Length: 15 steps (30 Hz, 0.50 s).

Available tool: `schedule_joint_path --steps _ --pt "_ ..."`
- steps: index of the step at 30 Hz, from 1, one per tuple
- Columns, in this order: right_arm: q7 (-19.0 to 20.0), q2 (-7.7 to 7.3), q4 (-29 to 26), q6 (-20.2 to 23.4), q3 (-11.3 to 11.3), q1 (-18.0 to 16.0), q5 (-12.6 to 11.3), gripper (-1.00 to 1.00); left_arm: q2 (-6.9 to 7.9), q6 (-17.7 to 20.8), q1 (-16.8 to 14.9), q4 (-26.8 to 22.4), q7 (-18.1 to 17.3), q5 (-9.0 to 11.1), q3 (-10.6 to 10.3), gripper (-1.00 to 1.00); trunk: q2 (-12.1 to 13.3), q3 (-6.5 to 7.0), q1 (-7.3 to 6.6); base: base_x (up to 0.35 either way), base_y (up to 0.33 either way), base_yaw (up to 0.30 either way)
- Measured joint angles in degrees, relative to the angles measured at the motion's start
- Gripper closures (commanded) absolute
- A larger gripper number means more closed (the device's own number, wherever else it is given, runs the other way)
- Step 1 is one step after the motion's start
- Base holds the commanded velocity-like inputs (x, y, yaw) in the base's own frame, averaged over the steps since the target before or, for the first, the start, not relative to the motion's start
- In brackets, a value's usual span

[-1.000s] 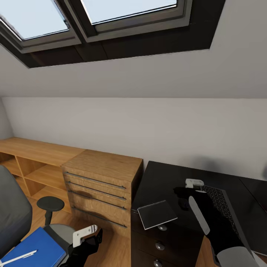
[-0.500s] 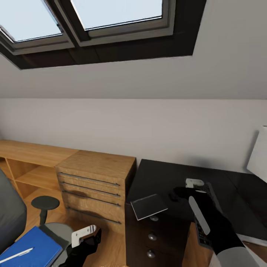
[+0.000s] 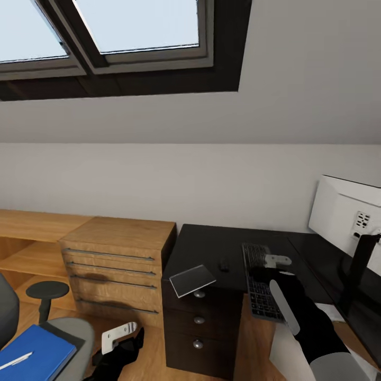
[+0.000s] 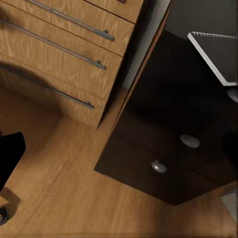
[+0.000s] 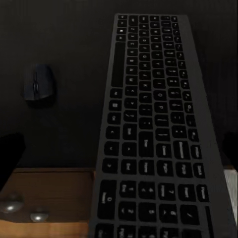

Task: In the bedroom, organize the workspace by keeping the computer under the desk, ensuring the monitor is on the desk, placing the keyboard on the desk next to the monitor, placing the mouse on the desk next to the keyboard, moving the folder from the swivel chair onto the desk next to the mouse, stacking the notebook on top of the folder with the pen on top of the notebook, and positioning the swivel chair next to the desk.

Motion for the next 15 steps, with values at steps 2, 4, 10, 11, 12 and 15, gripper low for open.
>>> schedule_joint_path --steps 2,4,10,11,12,15 --pt "0.0 -0.02 0.0 0.0 0.0 0.0 0.0 -1.00 0.37 0.0 0.0 0.6 0.0 0.0 0.2 -1.00 0.0 0.11 0.00 -0.021 0.000 -0.246" --pt "0.0 -0.03 0.0 0.0 0.0 0.0 0.0 -1.00 1.09 -0.1 0.0 2.1 0.0 0.1 0.6 -1.00 0.0 0.22 0.00 -0.013 0.000 -0.251" --pt "-0.1 -0.01 0.0 0.0 0.0 0.0 0.0 -1.00 3.57 -0.7 0.0 9.8 -0.1 0.1 1.2 -1.00 0.0 0.43 0.00 -0.005 0.000 -0.257" --pt "-0.1 0.00 -0.1 0.0 0.0 0.0 0.0 -1.00 3.74 -0.8 0.0 10.8 -0.2 0.1 1.2 -1.00 0.0 0.45 0.00 -0.002 0.000 -0.225" --pt "-0.1 0.01 0.0 0.0 0.0 0.0 0.0 -1.00 3.87 -0.8 0.0 11.8 -0.2 0.1 1.2 -1.00 0.0 0.46 0.00 -0.002 0.000 -0.199" --pt "-0.1 0.03 -0.1 -0.1 0.0 0.0 0.0 -1.00 4.18 -0.9 0.0 14.9 -0.2 0.0 1.3 -1.00 0.0 0.48 0.00 -0.001 0.000 -0.113"
